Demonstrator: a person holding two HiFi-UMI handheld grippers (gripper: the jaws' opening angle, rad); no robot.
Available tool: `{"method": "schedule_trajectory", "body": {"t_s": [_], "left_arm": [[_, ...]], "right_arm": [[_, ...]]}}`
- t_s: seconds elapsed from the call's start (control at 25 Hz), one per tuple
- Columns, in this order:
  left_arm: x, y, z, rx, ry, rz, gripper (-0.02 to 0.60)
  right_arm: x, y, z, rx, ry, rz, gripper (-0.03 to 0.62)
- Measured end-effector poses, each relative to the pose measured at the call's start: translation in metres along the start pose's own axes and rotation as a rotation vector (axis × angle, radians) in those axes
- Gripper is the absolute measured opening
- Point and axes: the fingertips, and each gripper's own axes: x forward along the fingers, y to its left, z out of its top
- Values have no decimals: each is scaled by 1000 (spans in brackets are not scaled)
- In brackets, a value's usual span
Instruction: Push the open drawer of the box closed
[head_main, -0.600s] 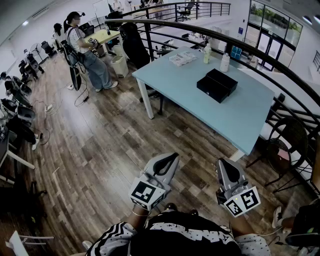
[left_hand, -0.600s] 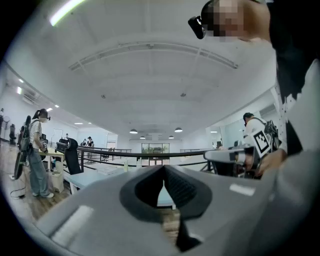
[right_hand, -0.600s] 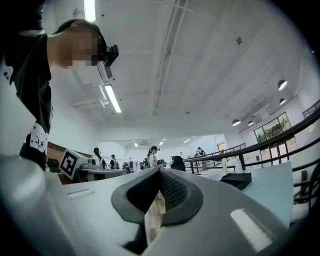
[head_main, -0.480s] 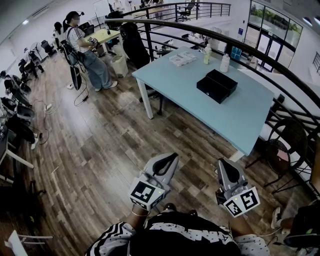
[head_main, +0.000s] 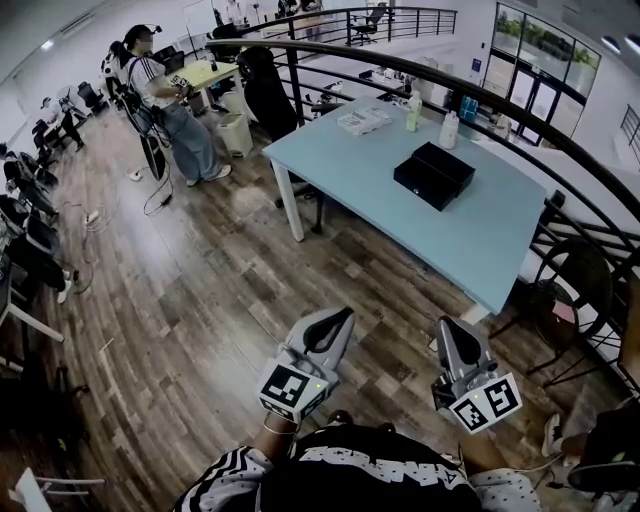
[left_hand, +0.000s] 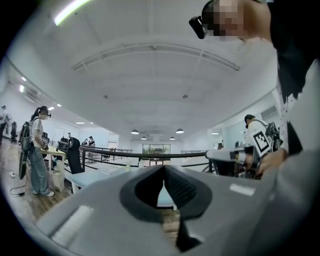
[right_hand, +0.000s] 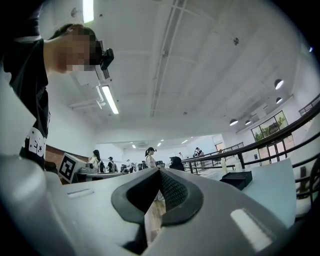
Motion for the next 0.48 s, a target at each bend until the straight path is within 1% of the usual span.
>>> {"method": "schedule_trajectory", "body": {"t_s": [0.12, 0.32, 0.48], "left_arm": [[-6, 13, -3, -11, 13, 1, 0], [-11, 34, -4, -18, -11, 2, 0], [-17, 44, -3, -14, -26, -20, 0]], "right_arm": [[8, 4, 1, 15, -13, -12, 2], [24, 13, 0, 3, -19, -18, 2], [31, 25, 1, -13, -19, -29, 2]]}}
